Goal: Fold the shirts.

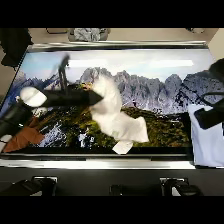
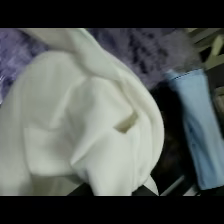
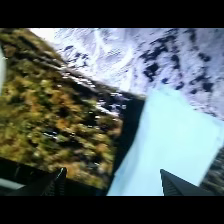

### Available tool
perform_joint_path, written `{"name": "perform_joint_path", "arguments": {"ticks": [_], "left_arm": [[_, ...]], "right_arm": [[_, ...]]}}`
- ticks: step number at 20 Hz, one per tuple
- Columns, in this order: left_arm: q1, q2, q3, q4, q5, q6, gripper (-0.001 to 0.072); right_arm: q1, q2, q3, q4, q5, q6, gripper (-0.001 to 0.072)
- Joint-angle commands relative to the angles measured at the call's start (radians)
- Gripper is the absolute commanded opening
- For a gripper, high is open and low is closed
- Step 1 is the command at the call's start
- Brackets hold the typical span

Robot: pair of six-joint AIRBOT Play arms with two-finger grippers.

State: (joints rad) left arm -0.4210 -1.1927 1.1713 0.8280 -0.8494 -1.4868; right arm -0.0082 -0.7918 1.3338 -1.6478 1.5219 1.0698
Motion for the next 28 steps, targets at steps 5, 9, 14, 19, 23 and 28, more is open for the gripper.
{"name": "perform_joint_path", "arguments": {"ticks": [5, 9, 14, 19, 23, 28], "left_arm": [[0.055, -0.119, -0.356, 0.068, 0.076, -0.13, 0.0051], [0.183, -0.125, -0.198, 0.041, -0.056, -0.073, 0.0703], [0.466, -0.119, 0.025, 0.182, -0.38, -0.011, 0.0702], [0.505, -0.13, -0.178, 0.242, -0.437, 0.031, 0.0647], [0.414, -0.13, -0.399, 0.048, -0.298, 0.121, 0.0638], [0.284, -0.13, -0.438, -0.084, -0.179, 0.122, 0.0596]], "right_arm": [[0.0, -0.279, -0.258, 0.323, -0.187, -0.006, 0.0673], [-0.001, -0.355, -0.262, 0.349, -0.243, -0.042, 0.0712], [-0.012, -0.373, -0.254, 0.274, -0.299, -0.022, 0.0718], [-0.116, -0.527, -0.254, 0.45, -0.195, -0.034, 0.0716], [-0.111, -0.602, -0.254, 0.462, -0.09, -0.069, 0.0712], [-0.108, -0.602, -0.298, 0.463, -0.062, -0.089, 0.0713]]}}
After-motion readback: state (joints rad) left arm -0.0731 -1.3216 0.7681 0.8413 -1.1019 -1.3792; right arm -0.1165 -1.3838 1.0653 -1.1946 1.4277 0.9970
